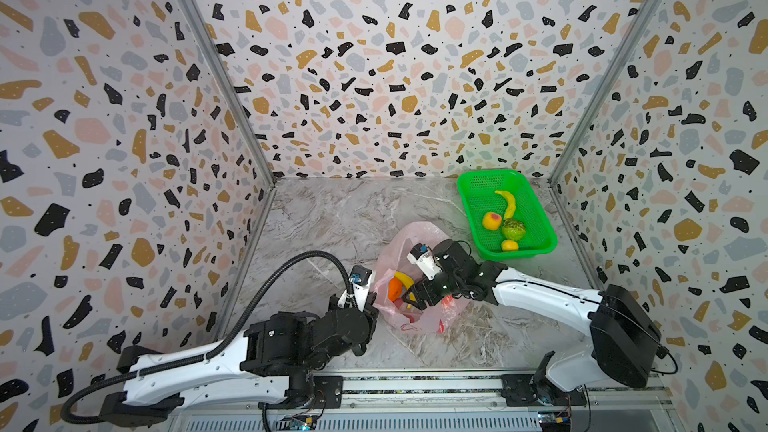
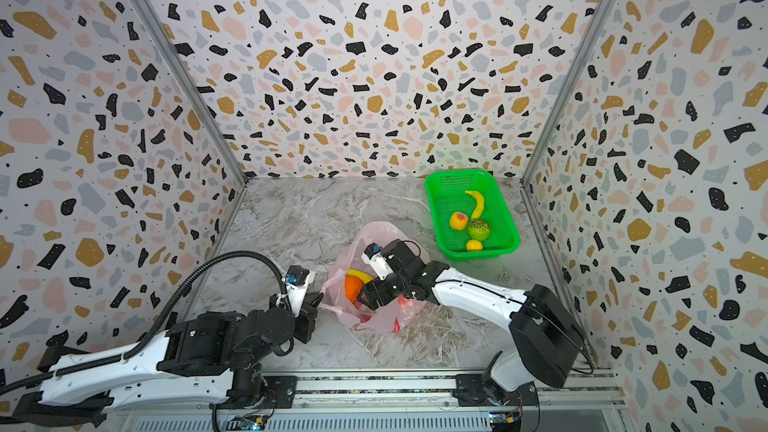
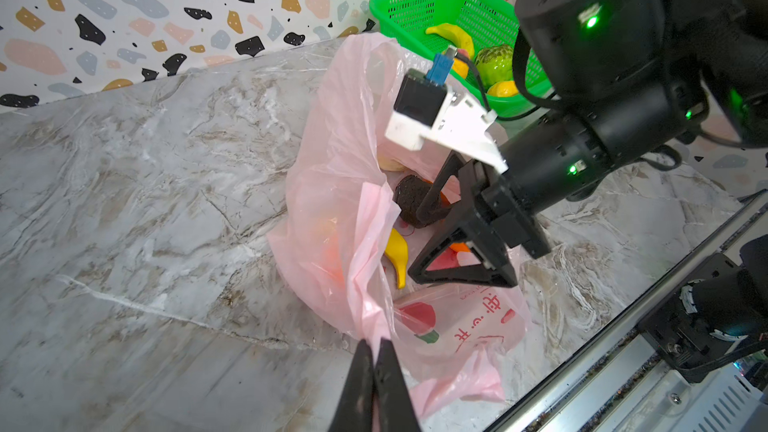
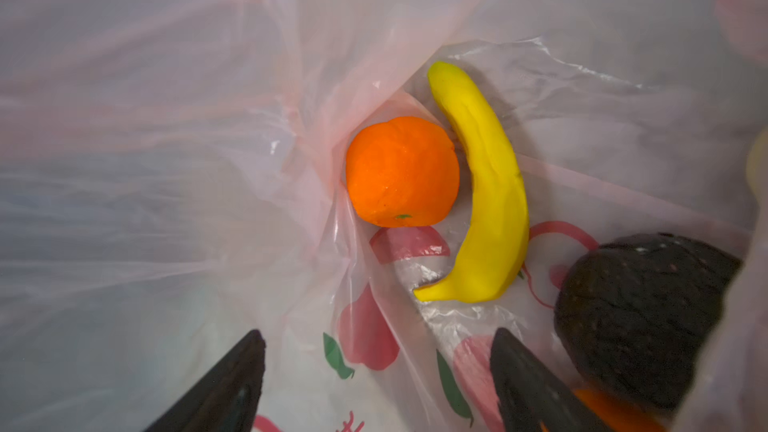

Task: Untie the knot of the plastic bag and take out the fruit
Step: 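Reach the right gripper into the bag and close on an orange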

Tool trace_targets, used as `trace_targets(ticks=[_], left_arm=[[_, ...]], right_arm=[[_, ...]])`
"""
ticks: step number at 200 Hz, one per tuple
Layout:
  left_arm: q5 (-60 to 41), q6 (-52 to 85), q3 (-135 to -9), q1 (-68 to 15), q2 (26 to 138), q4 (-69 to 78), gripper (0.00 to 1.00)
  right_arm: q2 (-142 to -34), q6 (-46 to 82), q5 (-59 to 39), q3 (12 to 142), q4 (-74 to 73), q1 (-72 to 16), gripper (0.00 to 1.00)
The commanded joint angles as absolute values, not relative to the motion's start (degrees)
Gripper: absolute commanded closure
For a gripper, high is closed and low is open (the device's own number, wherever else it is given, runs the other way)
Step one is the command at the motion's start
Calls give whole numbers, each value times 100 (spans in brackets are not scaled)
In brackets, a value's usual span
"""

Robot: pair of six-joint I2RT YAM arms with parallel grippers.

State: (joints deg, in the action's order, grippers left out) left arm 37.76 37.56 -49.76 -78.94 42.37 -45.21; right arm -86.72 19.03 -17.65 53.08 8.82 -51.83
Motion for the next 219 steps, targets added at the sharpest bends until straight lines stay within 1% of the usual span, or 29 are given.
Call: trace_targets(ticks=[1,19,63,86,107,122,168,219], left_arm=[[3624,4095,-5172,-7928,4378,-4925,100],[3593,4304,-5229,-7928,4403,-5187,100],[3664,4839,-5190,-7928,4350,-5771,100],[3768,5307,-5269,-7928,4439,-6323,100],[3862,5556,-5412,-7928,4544,-6859,100],[3912,5580,-5449,-7928,4518,-6967,100],[4284,5812,-5630,-7930,4720,-7479,100],[4519,5937,-5668,-7928,4680,-7565,100]], right_arm=[[-8852,1847,-995,5476,380,-5409,7],[-9133,1786,-722,5665,387,-5529,4],[-9517,2033,-1202,5638,16,-5909,4],[-9467,2151,-1101,5493,-46,-5955,4],[-9201,2138,-641,5425,34,-5905,4],[-9089,2103,-520,5393,-4,-5784,4],[-9443,1860,-768,5787,61,-5255,4],[-9996,1641,-925,6358,9,-5247,4]])
